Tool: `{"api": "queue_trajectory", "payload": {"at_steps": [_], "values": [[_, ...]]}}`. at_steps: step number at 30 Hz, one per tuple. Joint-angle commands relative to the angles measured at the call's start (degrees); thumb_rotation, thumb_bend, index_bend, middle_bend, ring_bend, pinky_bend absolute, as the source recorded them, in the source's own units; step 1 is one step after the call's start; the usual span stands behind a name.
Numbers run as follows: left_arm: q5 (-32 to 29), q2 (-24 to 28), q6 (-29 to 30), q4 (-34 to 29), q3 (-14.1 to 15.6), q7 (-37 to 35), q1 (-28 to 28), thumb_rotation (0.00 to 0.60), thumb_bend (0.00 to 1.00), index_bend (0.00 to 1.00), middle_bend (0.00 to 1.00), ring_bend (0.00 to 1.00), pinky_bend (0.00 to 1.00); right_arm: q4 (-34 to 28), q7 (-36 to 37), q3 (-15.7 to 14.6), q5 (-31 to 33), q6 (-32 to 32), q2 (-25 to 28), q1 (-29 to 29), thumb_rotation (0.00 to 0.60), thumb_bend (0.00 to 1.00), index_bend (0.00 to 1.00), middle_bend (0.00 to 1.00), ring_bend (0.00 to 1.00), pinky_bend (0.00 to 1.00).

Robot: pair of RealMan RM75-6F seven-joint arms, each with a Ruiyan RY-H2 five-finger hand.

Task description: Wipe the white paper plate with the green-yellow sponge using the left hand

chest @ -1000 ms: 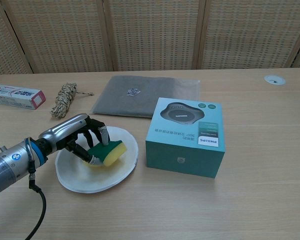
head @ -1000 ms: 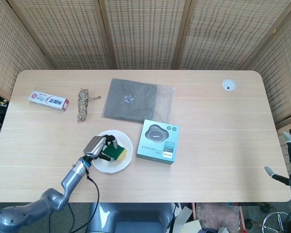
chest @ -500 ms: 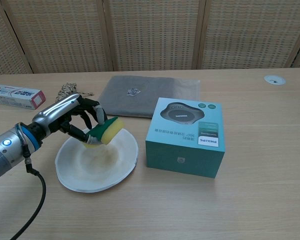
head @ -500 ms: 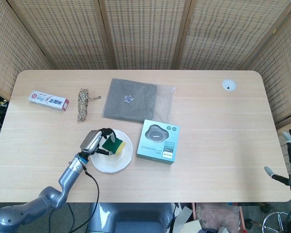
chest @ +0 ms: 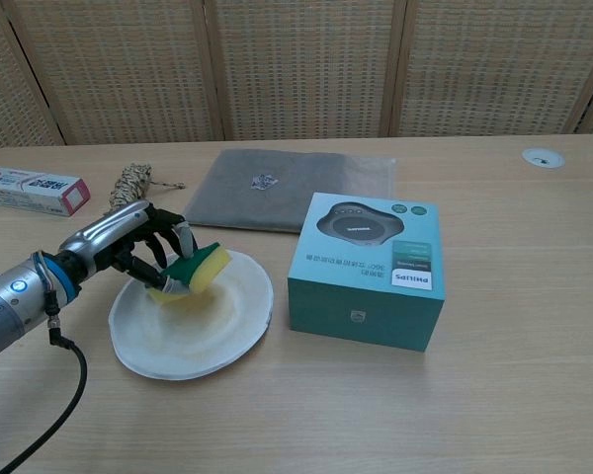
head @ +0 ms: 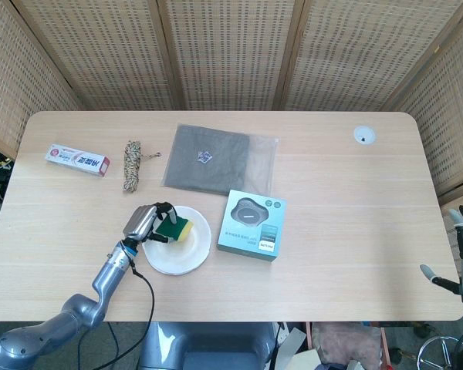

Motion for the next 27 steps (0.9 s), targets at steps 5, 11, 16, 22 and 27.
{"api": "queue_trajectory", "payload": {"at_steps": [5,11,16,22,27], "values": [[-0.08,-3.13,-1.88,5.30,1.16,-2.73,1.02,0.600,0.02,0.59,0.50,0.39,0.45,-0.13,0.28,-0.03,0.07,-0.18,0.06,0.03,0.600,0.00,0.00,0.00,0.00,0.00],[0.60,-3.90,-0.08,6.64,1.21,-4.78,1.04,0.600,0.02,0.59,0.50,0.39,0.45,-0.29,0.45,-0.08,-0.03,-0.01,0.23,-0.09,0.600,0.00,0.00,0.00,0.00,0.00],[0.86,-2.85,2.54,5.29,0.42,-5.93,0.71,0.600,0.02,0.59,0.50,0.39,0.45,-0.38,0.62,-0.02,0.03,0.02,0.34,-0.12,0.600,0.00,0.00,0.00,0.00,0.00],[1.20,-0.56,6.62,1.21,-0.99,-6.22,0.10,0.600,0.02,0.59,0.50,0.39,0.45,-0.49,0.80,-0.03,-0.04,0.07,0.44,-0.14,0.600,0.00,0.00,0.00,0.00,0.00],[2.51,1.36,6.53,-2.73,0.31,-3.50,-0.18,0.600,0.02,0.59,0.50,0.39,0.45,-0.67,0.62,-0.06,-0.20,0.13,0.47,-0.13,0.600,0.00,0.00,0.00,0.00,0.00]]}}
